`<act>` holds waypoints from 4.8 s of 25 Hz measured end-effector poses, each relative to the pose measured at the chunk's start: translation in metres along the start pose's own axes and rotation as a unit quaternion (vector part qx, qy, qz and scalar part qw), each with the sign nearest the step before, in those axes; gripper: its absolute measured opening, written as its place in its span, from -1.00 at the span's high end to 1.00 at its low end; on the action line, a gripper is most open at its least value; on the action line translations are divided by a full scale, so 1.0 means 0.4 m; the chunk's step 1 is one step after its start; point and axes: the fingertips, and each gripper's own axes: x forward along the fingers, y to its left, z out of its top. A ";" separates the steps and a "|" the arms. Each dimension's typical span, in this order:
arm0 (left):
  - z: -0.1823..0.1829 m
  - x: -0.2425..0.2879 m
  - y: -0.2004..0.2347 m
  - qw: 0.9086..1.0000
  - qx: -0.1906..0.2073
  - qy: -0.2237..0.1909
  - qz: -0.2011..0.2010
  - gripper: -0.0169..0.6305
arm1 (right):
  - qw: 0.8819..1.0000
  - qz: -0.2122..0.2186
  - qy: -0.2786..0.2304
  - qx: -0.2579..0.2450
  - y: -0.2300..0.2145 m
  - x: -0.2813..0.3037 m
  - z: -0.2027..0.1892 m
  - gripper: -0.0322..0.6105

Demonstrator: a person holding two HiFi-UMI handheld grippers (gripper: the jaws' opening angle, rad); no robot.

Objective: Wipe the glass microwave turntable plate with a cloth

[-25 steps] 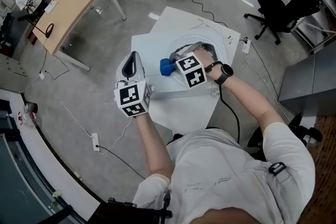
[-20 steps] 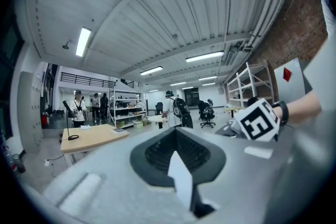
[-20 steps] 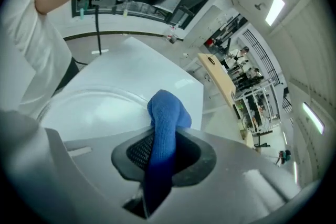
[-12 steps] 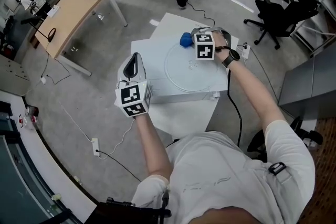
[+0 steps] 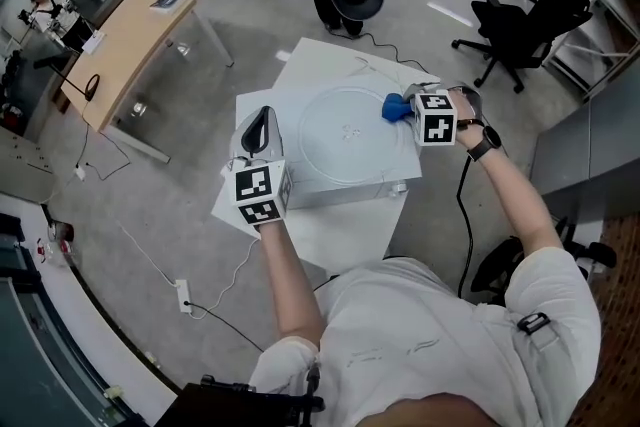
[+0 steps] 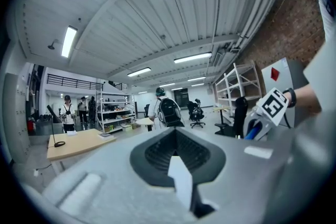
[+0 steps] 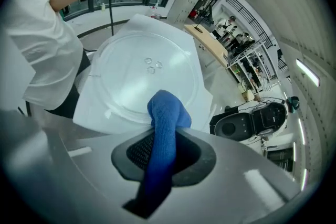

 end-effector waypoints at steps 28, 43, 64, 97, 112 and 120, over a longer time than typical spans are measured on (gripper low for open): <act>-0.022 -0.072 0.017 0.999 -0.002 0.010 0.039 0.95 | 0.972 0.081 -0.187 -0.117 0.183 0.007 0.535 0.71; -0.004 -0.061 -0.038 1.000 -0.007 -0.002 0.001 0.95 | 0.995 -0.043 -0.081 0.046 -0.207 0.136 0.339 0.71; -0.037 0.041 -0.113 0.996 -0.040 0.007 -0.074 0.95 | 0.996 0.059 -0.047 0.057 0.196 -0.084 0.113 0.71; -0.052 -0.018 0.032 0.998 -0.065 0.015 -0.023 0.94 | 0.990 -0.007 -0.107 0.090 -0.114 0.145 0.369 0.70; -0.064 0.023 -0.039 0.997 -0.053 0.020 -0.059 0.95 | 0.994 0.017 -0.036 0.100 0.000 0.034 0.114 0.70; -0.075 0.043 -0.062 0.996 -0.046 0.019 -0.070 0.95 | 0.994 0.073 -0.047 0.062 0.150 -0.031 0.146 0.70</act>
